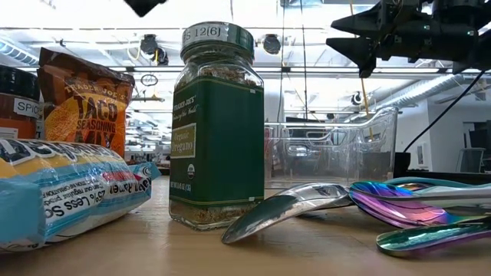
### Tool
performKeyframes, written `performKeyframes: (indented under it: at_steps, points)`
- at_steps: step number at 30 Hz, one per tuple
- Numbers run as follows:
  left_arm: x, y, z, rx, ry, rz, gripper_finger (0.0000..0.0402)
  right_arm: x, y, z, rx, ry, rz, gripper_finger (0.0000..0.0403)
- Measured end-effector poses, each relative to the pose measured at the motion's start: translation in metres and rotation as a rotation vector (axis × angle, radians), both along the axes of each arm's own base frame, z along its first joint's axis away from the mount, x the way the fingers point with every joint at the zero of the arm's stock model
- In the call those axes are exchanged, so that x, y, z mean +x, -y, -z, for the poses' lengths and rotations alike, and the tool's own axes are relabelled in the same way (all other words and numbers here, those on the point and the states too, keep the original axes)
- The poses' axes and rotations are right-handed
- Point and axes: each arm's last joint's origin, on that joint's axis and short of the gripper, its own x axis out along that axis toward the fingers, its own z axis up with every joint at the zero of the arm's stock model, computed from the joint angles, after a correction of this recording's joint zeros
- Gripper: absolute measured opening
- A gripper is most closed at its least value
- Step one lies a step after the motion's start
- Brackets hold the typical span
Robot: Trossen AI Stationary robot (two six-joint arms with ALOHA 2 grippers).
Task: Pick & Place Food Item
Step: Put the blue noodle pack into the left transparent bin
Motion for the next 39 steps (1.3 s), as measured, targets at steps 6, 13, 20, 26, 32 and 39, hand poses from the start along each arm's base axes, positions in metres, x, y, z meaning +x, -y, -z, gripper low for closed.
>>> performKeyframes:
  at_steps: [6,13,20,26,32,39]
  points:
    - [-0.001,0.048,0.033,-0.055,-0.122,0.004,0.0198,0.000,0.000,0.000,0.000,-0.002,0.000,0.0196]
    - [0.006,0.075,0.075,0.035,-0.187,-0.018,0.0198,0.000,0.000,-0.001,-0.001,0.009,-0.001,0.0196]
    - [0.016,0.083,0.105,0.041,-0.247,-0.059,0.0198,0.000,0.000,-0.001,0.002,0.009,-0.001,0.0196]
    - [0.016,0.087,0.117,0.017,-0.300,-0.084,0.0198,0.000,0.000,-0.001,0.002,0.008,-0.001,0.0196]
    - [0.016,0.086,0.117,0.020,-0.295,-0.098,0.0198,0.000,0.000,0.000,0.003,0.003,-0.001,0.0196]
    - [0.018,0.087,0.127,0.049,-0.315,-0.105,0.0198,0.000,0.000,0.000,0.003,0.000,-0.001,0.0196]
